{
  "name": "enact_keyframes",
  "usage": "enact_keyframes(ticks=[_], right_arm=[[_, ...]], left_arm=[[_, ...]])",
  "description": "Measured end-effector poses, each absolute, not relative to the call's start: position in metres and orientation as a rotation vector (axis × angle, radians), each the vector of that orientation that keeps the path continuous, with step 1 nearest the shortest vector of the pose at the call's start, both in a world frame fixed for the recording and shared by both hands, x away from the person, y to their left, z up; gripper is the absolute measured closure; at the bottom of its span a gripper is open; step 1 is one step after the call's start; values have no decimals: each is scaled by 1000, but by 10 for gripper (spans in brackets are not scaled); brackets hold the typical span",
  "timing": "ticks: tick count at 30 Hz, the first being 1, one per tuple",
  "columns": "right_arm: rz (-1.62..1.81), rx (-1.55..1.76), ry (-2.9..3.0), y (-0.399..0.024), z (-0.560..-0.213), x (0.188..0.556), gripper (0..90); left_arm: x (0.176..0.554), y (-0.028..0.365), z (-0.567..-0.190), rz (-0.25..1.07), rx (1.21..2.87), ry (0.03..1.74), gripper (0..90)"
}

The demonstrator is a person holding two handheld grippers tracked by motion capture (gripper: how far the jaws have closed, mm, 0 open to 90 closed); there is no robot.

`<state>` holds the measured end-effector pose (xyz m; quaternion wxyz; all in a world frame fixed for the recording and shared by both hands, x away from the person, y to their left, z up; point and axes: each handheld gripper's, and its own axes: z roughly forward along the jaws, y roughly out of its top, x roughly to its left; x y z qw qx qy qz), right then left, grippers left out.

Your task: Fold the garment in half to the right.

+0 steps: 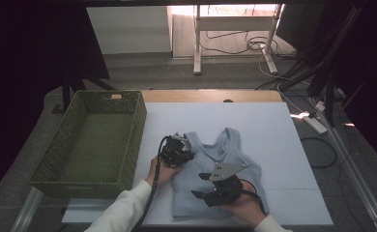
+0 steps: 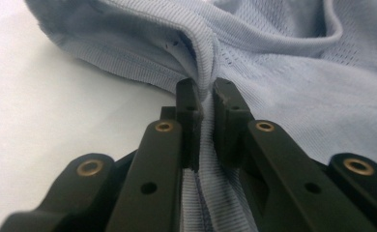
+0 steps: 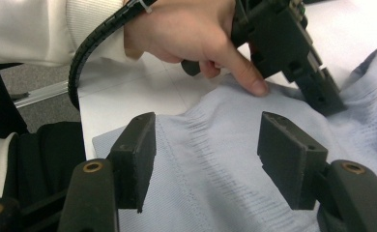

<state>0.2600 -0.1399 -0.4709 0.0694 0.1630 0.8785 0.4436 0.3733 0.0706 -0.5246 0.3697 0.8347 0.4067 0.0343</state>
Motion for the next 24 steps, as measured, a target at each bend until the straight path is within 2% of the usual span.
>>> enact_keyframes(ticks=[9, 24], right_arm=[[1347, 449, 2687, -126, -474, 255, 392], [1202, 289, 2904, -72, -504, 238, 367]], left_arm=[[373, 77, -514, 90, 2112, 1026, 824], [374, 78, -514, 87, 2105, 1028, 824]])
